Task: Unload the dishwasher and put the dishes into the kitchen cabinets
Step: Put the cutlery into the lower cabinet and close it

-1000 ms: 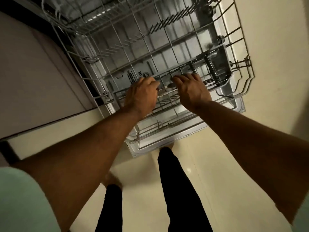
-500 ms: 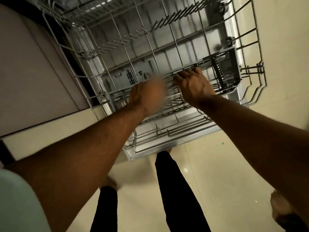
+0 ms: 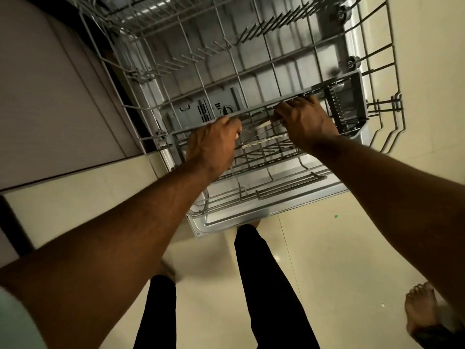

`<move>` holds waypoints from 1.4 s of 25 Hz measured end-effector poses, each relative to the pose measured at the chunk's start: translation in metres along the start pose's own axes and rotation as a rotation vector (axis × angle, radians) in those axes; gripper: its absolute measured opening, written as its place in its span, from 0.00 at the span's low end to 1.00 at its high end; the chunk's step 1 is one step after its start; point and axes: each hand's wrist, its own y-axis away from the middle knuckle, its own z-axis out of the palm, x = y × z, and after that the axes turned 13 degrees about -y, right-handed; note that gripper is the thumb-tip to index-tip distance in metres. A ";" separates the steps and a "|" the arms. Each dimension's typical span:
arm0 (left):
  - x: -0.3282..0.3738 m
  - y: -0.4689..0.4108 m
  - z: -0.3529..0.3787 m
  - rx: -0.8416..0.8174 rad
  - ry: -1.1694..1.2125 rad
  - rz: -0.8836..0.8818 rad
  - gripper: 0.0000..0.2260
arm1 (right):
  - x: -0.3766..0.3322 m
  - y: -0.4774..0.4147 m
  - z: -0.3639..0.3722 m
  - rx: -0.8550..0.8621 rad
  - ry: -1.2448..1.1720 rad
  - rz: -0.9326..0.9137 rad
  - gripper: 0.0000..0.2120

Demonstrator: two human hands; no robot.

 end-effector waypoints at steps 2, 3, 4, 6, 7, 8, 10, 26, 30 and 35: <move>-0.002 0.005 0.000 0.020 0.014 -0.023 0.05 | -0.003 0.000 -0.004 0.017 -0.022 -0.011 0.12; -0.003 0.008 0.001 0.025 0.014 -0.034 0.05 | -0.006 0.001 -0.006 0.032 -0.032 -0.013 0.12; -0.003 0.010 0.002 0.032 0.012 -0.043 0.05 | -0.010 0.003 -0.008 0.059 -0.051 -0.013 0.12; -0.004 0.015 0.001 0.041 0.021 -0.061 0.06 | -0.018 0.010 -0.015 0.101 -0.112 0.008 0.13; -0.003 0.019 0.000 0.038 0.029 -0.067 0.06 | -0.022 0.016 -0.020 0.111 -0.144 0.027 0.13; -0.003 0.023 -0.001 0.036 0.036 -0.072 0.07 | -0.026 0.023 -0.025 0.116 -0.167 0.049 0.13; -0.002 0.035 -0.006 0.043 0.035 -0.073 0.08 | -0.035 0.038 -0.032 0.114 -0.179 0.106 0.16; -0.110 0.264 -0.050 -0.064 0.059 -0.182 0.11 | -0.235 0.159 0.023 0.212 -0.397 0.198 0.18; -0.179 0.333 -0.037 -0.008 0.094 -0.277 0.12 | -0.311 0.159 0.056 0.229 -0.451 0.190 0.17; -0.258 0.412 -0.017 0.088 0.164 -0.393 0.11 | -0.403 0.148 0.087 0.149 -0.515 0.078 0.17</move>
